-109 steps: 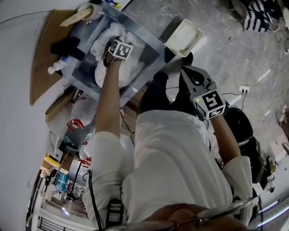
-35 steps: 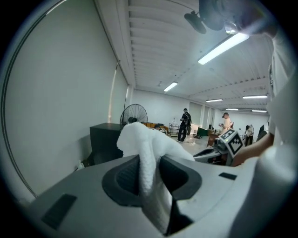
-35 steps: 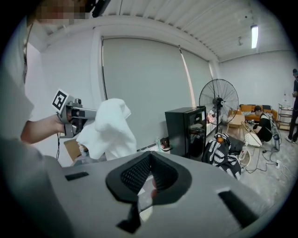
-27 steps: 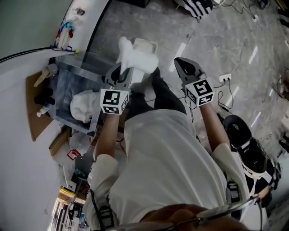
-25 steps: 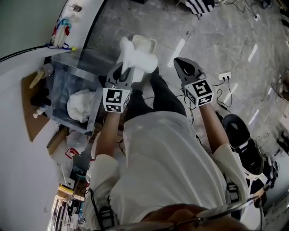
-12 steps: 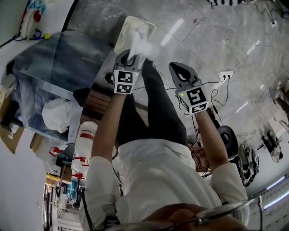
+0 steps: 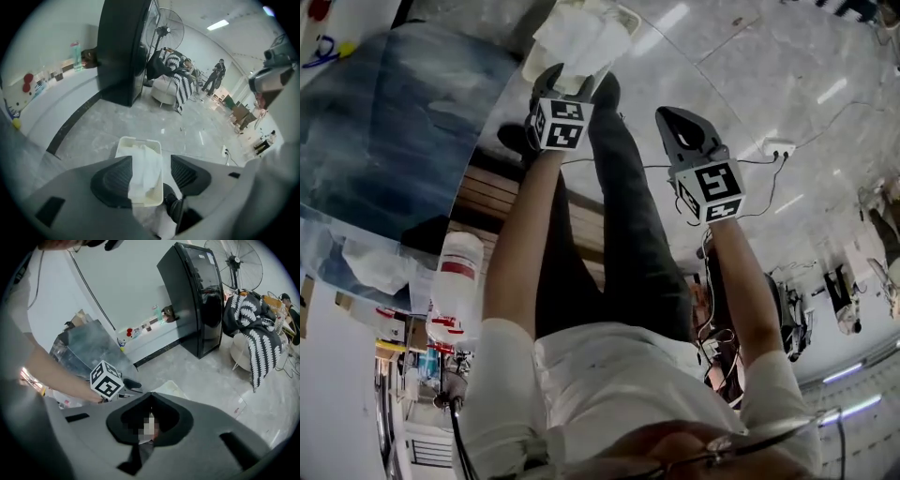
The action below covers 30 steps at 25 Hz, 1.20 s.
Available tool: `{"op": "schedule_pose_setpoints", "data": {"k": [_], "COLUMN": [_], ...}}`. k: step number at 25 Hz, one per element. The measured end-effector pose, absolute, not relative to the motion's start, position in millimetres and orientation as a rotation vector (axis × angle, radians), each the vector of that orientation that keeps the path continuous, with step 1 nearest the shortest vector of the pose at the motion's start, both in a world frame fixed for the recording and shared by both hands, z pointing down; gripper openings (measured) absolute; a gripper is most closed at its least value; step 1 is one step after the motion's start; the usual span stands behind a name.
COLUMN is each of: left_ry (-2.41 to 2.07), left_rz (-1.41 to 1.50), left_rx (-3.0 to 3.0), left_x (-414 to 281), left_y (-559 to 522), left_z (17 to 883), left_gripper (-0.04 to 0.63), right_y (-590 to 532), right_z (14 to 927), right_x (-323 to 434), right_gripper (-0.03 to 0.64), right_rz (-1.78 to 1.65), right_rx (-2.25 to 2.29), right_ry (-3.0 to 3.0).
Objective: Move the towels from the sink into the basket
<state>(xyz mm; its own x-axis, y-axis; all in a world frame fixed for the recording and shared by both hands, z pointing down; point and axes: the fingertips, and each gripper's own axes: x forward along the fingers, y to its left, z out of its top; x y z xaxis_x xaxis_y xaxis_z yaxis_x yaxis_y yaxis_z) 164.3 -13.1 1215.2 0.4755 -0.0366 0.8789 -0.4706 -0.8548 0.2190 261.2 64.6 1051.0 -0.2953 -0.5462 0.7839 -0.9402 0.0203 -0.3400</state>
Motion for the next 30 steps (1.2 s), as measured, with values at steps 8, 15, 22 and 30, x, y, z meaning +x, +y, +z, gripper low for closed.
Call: {"op": "schedule_pose_setpoints", "data": {"k": [8,15,22,30], "left_ry": [-0.436,-0.542,-0.591,-0.654], "left_rz": [1.266,1.112,0.987,0.795], "left_rx": [2.295,2.305,2.404,2.49], "left_x": [138,126,113,67], "left_y": [-3,-28,-43,-63], "left_z": [1169,1039,876,708], "left_gripper": [0.256,0.133,0.055,0.031], "right_y": [50,27,8,-8], "right_z": [1027,927,788,658], "right_x": [252,230,209,178], "right_gripper": [-0.005,-0.005,-0.005,-0.005], "right_rz": [1.149,1.044,0.956,0.811], "right_rx": [1.504,1.533,1.567,1.579], "right_ry": [-1.879,-1.919,-1.983,-2.105]}}
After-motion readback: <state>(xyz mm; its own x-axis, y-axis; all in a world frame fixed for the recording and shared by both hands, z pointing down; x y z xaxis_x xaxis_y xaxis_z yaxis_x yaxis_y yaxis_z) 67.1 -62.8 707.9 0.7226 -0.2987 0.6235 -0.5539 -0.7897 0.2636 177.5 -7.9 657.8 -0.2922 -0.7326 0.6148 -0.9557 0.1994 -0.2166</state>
